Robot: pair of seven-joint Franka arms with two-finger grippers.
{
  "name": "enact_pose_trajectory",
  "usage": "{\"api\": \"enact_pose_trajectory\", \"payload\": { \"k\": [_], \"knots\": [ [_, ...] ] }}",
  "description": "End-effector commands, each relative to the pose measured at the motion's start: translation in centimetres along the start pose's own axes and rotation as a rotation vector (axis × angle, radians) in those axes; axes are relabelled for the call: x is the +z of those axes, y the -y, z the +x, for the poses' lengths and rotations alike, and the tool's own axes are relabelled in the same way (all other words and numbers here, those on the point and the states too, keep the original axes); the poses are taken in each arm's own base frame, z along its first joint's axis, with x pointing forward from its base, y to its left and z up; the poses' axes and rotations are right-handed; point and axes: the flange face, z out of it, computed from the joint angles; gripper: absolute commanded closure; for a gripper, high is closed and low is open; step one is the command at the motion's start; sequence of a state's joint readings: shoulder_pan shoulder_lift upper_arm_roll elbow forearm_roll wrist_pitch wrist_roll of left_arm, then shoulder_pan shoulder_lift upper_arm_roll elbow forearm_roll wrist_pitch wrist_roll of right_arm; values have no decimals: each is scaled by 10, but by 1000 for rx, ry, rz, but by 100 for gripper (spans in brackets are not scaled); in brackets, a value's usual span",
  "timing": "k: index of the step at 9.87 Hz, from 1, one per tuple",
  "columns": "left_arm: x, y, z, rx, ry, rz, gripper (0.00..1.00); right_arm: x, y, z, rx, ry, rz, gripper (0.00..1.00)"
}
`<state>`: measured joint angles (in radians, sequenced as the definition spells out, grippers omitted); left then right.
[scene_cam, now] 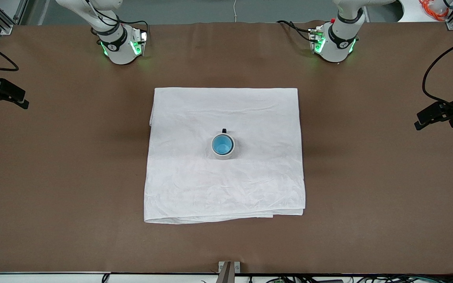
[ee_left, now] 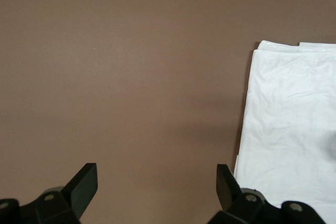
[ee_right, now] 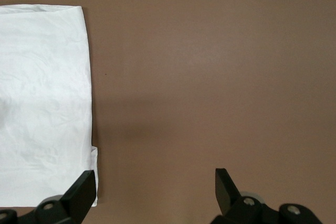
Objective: Place blue cup into white mug on cloth
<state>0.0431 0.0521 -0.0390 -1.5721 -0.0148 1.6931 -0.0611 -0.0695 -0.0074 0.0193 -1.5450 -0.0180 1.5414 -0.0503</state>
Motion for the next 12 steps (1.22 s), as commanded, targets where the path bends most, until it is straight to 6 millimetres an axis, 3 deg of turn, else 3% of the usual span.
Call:
{"api": "enact_pose_trajectory", "payload": {
  "k": [1,12],
  "knots": [
    [-1,1,-12,2,4,1,0,-1,3,-1,0,7,-2,0],
    [-14,4,-5,21,11,1,0,-13,6,3,-10,-22,-9,0]
  ]
}}
